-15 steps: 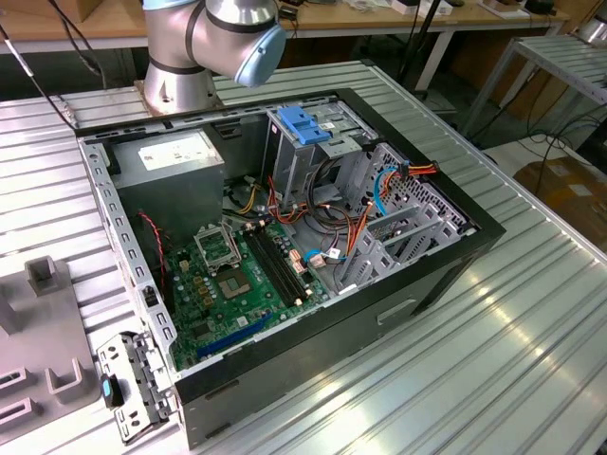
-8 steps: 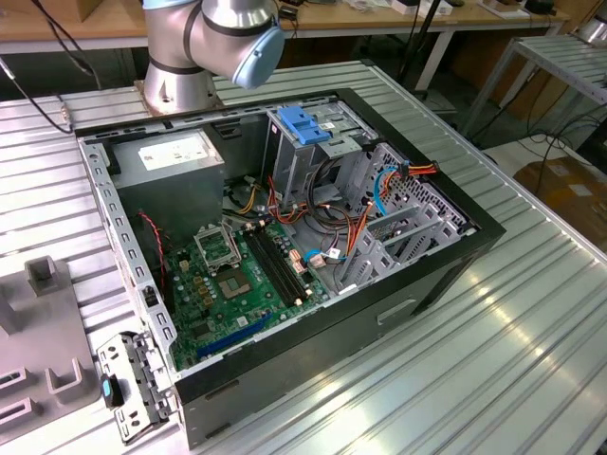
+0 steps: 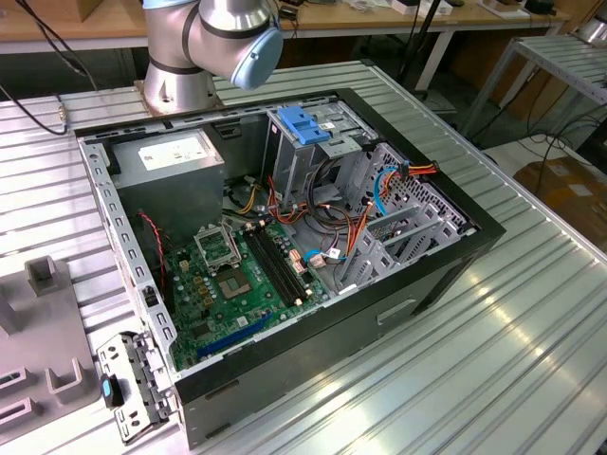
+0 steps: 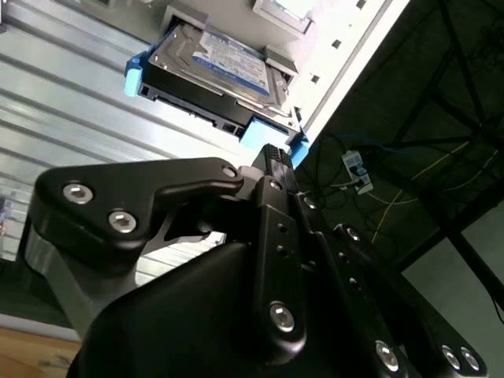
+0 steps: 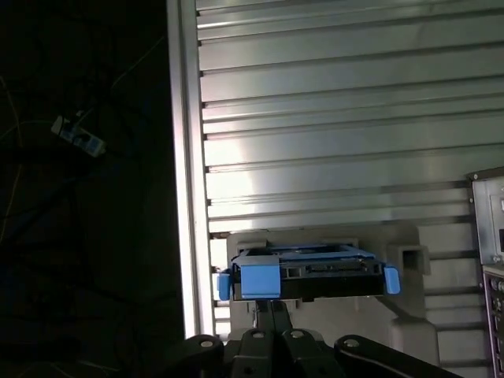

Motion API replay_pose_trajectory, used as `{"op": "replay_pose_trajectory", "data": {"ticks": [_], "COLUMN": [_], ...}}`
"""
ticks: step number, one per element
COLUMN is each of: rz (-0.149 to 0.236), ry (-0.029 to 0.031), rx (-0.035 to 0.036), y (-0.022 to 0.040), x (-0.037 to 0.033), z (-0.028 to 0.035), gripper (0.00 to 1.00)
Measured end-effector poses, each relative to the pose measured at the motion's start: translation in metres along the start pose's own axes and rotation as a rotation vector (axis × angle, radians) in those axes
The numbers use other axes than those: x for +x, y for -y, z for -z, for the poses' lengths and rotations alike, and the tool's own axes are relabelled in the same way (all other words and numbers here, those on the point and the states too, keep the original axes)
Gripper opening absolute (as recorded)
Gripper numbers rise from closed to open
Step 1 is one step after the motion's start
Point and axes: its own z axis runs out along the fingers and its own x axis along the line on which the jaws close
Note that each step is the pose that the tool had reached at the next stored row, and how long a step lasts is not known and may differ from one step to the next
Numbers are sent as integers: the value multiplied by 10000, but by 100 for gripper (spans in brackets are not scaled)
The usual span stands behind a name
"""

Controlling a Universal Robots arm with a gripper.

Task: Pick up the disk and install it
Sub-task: 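Reach for the disk, then pick up the disk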

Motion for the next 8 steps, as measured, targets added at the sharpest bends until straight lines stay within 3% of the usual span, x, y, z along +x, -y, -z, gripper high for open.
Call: {"op": "replay_pose_trajectory", "data": {"ticks": [8], "rz": [-1], "ry": [1], "rx": [-1], "y": [1], "x": [12], "z": [-3], "gripper": [11]}}
